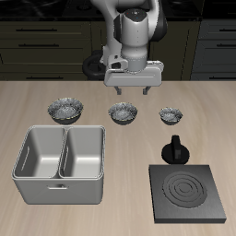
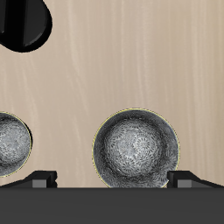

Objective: Place the medium-sized bowl inside the left compartment of the bowl drainer

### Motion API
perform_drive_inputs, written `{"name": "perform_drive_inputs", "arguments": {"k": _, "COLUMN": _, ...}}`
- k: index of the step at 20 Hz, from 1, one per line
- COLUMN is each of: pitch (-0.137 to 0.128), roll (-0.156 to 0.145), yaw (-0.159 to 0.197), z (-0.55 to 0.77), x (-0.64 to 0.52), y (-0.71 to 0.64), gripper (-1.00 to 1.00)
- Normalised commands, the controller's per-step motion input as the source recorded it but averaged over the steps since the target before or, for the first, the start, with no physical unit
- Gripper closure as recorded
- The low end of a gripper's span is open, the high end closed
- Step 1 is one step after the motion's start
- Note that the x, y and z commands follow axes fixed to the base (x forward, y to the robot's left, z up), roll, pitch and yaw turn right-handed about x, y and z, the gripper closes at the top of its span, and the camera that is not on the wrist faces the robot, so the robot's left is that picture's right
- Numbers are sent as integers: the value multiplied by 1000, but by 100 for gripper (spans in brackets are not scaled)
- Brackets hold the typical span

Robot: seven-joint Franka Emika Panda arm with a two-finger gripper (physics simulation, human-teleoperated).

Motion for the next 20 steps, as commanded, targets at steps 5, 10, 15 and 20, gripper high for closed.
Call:
{"name": "perform_drive_inputs", "arguments": {"k": 5, "pitch": 8, "roll": 2, "yaw": -12, "z": -289, "x": -58, "y": 31, "gripper": -100}}
{"name": "perform_drive_inputs", "arguments": {"k": 10, "pitch": -57, "roll": -21, "yaw": -2, "z": -167, "x": -131, "y": 28, "gripper": -100}}
{"name": "perform_drive_inputs", "arguments": {"k": 15, "pitch": -25, "roll": 19, "yaw": -2, "z": -173, "x": -156, "y": 86, "gripper": -100}}
{"name": "perform_drive_inputs", "arguments": {"k": 20, "pitch": -5, "roll": 8, "yaw": 7, "z": -114, "x": -19, "y": 37, "gripper": -100}}
